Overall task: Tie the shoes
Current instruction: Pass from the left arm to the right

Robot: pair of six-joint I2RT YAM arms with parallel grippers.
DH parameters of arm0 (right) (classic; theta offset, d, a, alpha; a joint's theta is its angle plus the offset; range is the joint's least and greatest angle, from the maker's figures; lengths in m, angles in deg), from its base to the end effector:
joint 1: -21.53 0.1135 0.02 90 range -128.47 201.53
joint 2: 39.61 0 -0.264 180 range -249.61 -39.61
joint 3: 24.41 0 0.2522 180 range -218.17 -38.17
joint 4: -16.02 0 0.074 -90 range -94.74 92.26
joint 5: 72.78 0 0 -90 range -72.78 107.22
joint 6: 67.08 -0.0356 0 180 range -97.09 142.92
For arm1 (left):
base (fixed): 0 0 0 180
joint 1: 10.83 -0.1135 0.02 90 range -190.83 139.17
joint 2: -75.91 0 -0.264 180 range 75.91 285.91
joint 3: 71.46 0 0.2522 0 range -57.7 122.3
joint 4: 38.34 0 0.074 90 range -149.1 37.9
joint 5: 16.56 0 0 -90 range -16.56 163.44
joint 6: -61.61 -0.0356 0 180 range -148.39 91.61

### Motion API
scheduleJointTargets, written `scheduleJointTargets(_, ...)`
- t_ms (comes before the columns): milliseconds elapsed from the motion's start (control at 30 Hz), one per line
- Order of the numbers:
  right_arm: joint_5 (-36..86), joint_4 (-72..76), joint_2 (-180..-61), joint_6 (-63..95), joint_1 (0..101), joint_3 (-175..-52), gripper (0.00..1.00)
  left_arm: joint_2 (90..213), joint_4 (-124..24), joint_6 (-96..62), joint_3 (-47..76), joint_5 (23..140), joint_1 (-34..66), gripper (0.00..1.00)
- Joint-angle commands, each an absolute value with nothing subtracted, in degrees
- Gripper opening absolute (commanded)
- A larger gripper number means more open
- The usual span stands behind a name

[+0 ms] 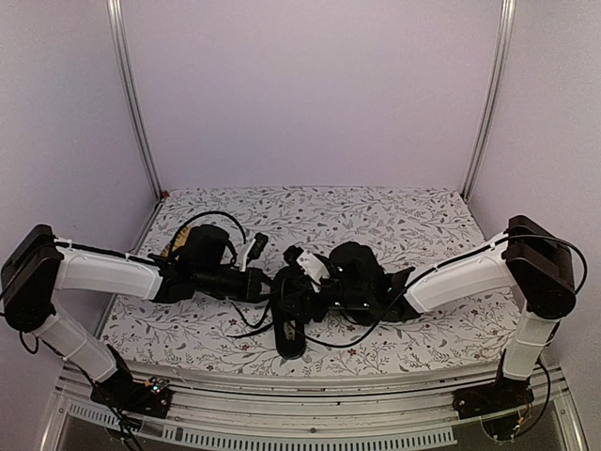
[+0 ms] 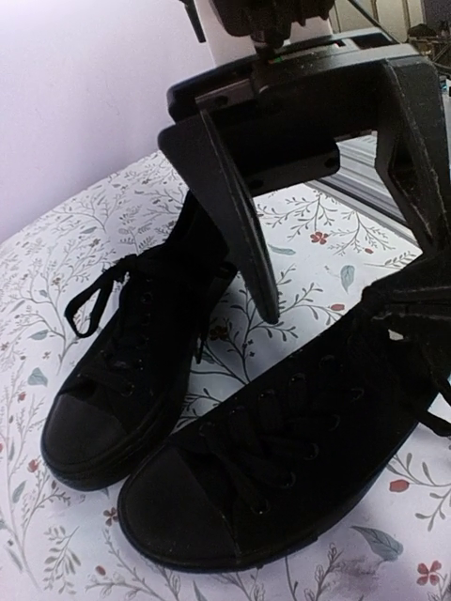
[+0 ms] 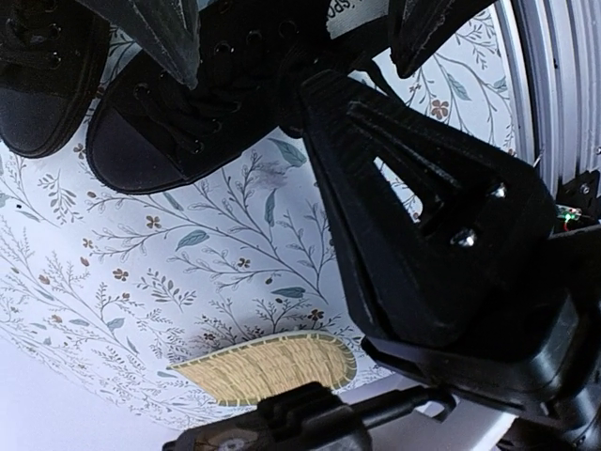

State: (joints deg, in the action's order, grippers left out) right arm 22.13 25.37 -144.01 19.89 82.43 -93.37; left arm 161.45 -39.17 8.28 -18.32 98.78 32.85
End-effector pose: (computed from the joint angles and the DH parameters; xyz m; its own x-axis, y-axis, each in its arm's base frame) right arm 0.1867 0.3418 0.1748 -0.2616 -0.3617 -0.8949 -0.8954 0.4371 0.0851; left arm 0.2073 -0.2191 0.1834 -0.8453 0.0609 -0.5309 0.4716 0.5520 -0.6877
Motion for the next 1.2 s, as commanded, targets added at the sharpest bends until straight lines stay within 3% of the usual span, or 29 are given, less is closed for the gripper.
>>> scheduleJointTargets(0, 17.5, 26.8, -145.6, 22.0, 82.9, -96.0, 0.67, 161.4, -39.8, 8.9, -16.8, 99.9, 32.6, 0.00)
scheduleJointTargets(133, 17.0, 27.0, -146.7, 22.3, 83.2, -97.5, 0.60, 161.5, -40.0, 8.9, -16.7, 100.1, 32.6, 0.00)
scheduleJointTargets(300, 18.4, 26.9, -147.8, 24.8, 83.6, -98.5, 0.43, 161.6, -40.3, 9.2, -16.3, 99.8, 32.5, 0.00)
scheduleJointTargets(567, 16.6, 26.9, -148.5, 25.6, 83.9, -98.9, 0.36, 161.4, -41.3, 8.9, -15.4, 100.6, 32.1, 0.00)
scheduleJointTargets(967, 12.5, 28.0, -147.7, 25.1, 84.0, -98.9, 0.06, 161.6, -42.7, 8.8, -15.1, 101.0, 32.1, 0.00)
scheduleJointTargets(1133, 11.5, 28.3, -146.9, 23.9, 84.2, -97.7, 0.02, 161.8, -43.0, 7.4, -14.9, 100.2, 32.1, 0.00)
scheduleJointTargets(1167, 11.6, 28.4, -146.7, 23.6, 84.2, -97.4, 0.02, 161.5, -43.1, 6.5, -15.2, 99.5, 32.1, 0.09)
